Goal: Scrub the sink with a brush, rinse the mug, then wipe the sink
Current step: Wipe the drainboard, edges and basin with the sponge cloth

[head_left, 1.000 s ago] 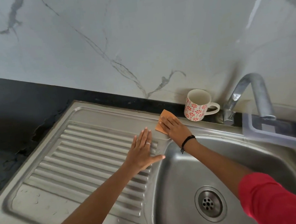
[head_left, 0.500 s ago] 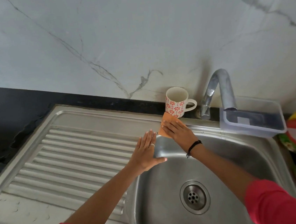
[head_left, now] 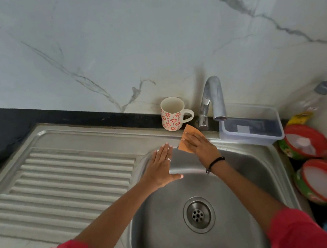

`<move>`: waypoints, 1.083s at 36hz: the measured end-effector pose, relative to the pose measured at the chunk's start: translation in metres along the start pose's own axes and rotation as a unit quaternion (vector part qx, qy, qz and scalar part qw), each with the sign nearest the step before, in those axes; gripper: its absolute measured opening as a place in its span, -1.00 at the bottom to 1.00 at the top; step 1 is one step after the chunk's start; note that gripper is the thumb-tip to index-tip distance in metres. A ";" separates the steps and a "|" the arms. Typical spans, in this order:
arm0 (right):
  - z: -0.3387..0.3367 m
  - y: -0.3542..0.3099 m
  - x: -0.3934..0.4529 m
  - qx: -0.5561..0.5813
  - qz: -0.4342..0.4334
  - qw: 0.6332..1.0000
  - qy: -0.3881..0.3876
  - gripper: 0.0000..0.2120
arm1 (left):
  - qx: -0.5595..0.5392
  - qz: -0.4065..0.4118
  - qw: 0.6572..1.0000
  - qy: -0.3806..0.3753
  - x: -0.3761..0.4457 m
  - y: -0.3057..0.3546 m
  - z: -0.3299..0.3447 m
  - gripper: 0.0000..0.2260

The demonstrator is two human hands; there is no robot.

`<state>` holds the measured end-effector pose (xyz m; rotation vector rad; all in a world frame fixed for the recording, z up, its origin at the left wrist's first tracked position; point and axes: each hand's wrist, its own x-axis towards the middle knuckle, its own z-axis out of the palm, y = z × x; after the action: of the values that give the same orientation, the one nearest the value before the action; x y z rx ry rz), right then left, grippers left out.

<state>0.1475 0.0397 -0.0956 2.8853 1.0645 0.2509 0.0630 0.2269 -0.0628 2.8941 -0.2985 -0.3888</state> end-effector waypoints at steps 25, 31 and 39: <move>-0.019 0.015 -0.054 0.227 0.224 0.947 -0.036 -0.65 | 0.063 0.086 0.994 -0.008 0.008 0.026 -0.010 -0.17; 0.002 0.018 -0.103 0.373 0.318 0.871 -0.002 -0.49 | 0.067 0.115 0.991 0.028 0.016 0.037 -0.015 -0.29; -0.043 0.001 -0.154 0.509 0.507 0.675 0.168 -0.68 | -0.056 0.162 0.980 0.098 0.025 0.066 -0.021 -0.52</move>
<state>0.0253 -0.0610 -0.0739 4.1920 -1.0138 0.2617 0.0813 0.1619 -0.0342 2.6807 -0.6776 -0.0619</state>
